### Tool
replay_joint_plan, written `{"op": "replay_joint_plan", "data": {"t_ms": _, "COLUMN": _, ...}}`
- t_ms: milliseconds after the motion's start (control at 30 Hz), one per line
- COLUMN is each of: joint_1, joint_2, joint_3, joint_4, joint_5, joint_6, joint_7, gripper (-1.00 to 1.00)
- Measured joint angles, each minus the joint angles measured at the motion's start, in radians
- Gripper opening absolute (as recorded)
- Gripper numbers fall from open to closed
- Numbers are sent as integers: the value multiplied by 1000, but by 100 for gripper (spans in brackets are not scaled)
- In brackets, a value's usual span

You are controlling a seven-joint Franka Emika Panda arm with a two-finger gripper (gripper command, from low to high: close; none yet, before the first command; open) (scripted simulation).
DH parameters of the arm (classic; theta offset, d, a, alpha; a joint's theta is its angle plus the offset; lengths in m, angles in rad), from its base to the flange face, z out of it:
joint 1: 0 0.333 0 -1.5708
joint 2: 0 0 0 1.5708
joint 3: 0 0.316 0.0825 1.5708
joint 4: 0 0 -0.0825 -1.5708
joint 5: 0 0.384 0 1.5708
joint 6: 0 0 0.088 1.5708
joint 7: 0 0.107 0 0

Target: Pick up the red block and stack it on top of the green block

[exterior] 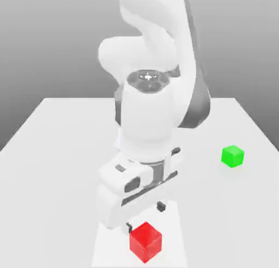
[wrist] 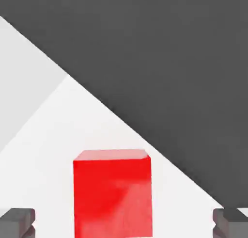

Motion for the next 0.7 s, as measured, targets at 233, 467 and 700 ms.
{"op": "replay_joint_plan", "data": {"t_ms": 233, "joint_1": 6, "joint_2": 93, "joint_3": -8, "joint_4": 13, "joint_5": -10, "joint_6": 76, "joint_7": 5, "gripper": -100}}
{"op": "replay_joint_plan", "data": {"t_ms": 467, "joint_1": -2, "joint_2": -35, "joint_3": 3, "joint_4": -7, "joint_5": 6, "joint_6": -32, "joint_7": -7, "gripper": -100}}
{"op": "replay_joint_plan", "data": {"t_ms": 700, "joint_1": 190, "joint_2": -225, "joint_3": 168, "joint_4": -103, "joint_5": 94, "joint_6": -119, "joint_7": -75, "gripper": -100}}
